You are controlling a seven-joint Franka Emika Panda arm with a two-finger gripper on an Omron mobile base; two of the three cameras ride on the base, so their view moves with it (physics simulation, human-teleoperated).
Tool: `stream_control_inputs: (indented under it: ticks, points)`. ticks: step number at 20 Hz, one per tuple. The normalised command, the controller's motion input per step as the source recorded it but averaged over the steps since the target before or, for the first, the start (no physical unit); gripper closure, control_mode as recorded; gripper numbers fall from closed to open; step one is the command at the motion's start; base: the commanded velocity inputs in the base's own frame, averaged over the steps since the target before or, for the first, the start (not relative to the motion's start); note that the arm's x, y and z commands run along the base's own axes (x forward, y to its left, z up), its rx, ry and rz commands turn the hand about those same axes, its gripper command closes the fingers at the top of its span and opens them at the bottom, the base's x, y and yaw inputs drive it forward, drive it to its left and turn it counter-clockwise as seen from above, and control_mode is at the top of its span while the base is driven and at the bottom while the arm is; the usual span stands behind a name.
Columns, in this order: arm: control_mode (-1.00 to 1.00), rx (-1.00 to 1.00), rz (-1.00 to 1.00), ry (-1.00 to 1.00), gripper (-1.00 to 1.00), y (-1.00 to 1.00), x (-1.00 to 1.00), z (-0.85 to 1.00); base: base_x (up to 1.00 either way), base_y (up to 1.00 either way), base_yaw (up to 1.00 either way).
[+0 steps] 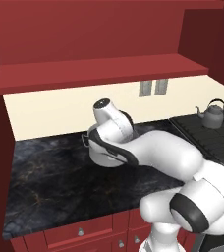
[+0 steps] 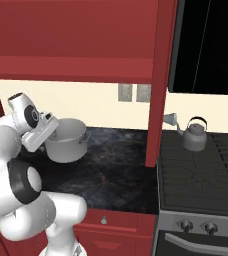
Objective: Pick the kettle from the cabinet and place it on a stove burner. Then pick the pot from the counter and place it on another stove burner. Finally, turn both burners on.
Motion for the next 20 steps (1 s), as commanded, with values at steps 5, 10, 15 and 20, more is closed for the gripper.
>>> stream_control_inputs:
  ticks: [5, 10, 15, 20]
  points:
    - [-1.00, 0.00, 0.00, 0.04, -1.00, 0.01, 0.32, -0.16, 0.00, 0.00, 0.00]
    - [-1.00, 0.00, 0.00, 0.04, -1.00, 0.02, 0.33, -0.14, 0.00, 0.00, 0.00]
    - [-1.00, 0.00, 0.00, 0.04, -1.00, 0.03, 0.31, -0.20, 0.00, 0.00, 0.00]
    - [-1.00, 0.00, 0.00, 0.04, -1.00, 0.05, 0.31, -0.22, 0.00, 0.00, 0.00]
